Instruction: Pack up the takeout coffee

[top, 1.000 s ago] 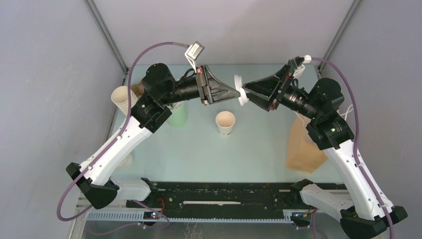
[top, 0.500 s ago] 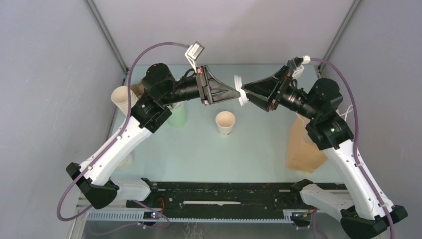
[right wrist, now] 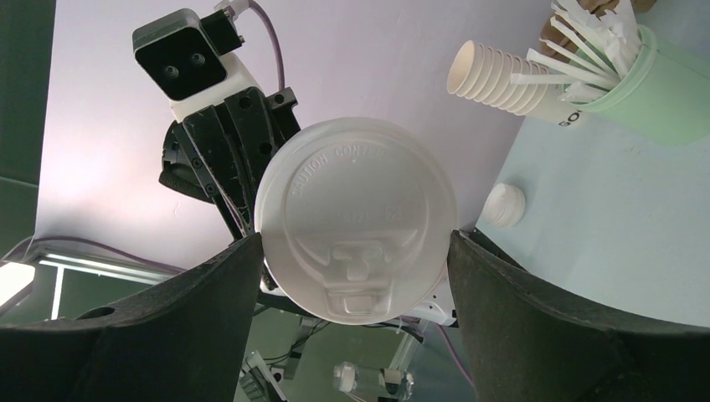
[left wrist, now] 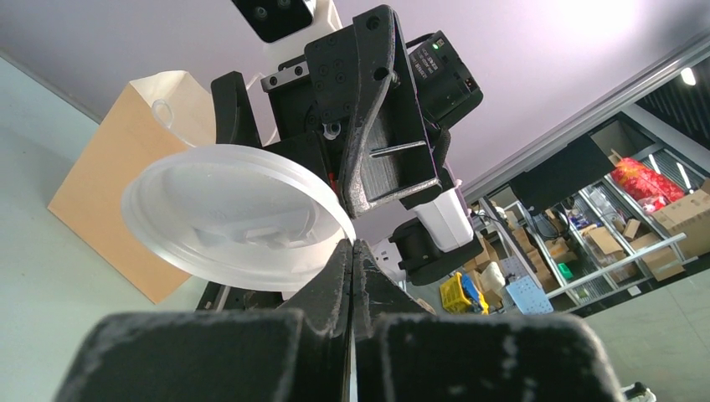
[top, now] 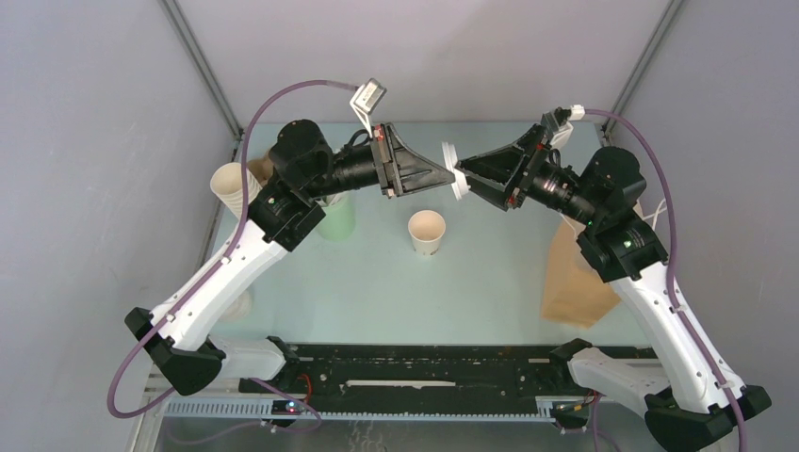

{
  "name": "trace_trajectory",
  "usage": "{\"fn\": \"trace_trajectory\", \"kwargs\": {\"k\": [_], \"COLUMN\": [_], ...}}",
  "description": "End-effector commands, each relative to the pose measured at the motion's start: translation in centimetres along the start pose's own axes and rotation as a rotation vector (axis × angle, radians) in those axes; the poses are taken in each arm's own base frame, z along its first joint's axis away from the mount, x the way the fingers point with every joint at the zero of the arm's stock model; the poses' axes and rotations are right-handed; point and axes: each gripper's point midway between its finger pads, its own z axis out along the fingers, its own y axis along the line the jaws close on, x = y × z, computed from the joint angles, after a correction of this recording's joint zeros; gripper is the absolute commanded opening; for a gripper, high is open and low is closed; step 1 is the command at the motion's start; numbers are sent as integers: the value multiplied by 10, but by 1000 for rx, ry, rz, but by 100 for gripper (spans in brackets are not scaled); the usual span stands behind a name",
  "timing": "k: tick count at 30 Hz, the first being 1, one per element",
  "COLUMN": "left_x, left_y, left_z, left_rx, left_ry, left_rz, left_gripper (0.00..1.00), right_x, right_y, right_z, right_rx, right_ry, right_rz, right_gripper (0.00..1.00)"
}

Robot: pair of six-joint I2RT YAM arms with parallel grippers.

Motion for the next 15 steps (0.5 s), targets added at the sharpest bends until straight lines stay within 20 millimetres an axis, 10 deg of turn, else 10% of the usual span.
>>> {"fn": "trace_trajectory", "kwargs": {"k": [1,5,15], "left_x": [-8,-8,-4], "left_y": [-10,-7,16], "left_z": [-2,-3,-24], "left_rx": [8,-10,-138], "left_ry": [-23,-27,-57], "left_rz": [40,35,47], "left_gripper": [0,2,53], "right_x": [1,1,-4], "right_y": [10,11,-9], "right_z": [0,-2,-8], "right_rx": [-40,-39,34], "right_ry": [4,0,-16], "right_rz": [-32,-36,-75], "right_gripper": [87,82,81]}}
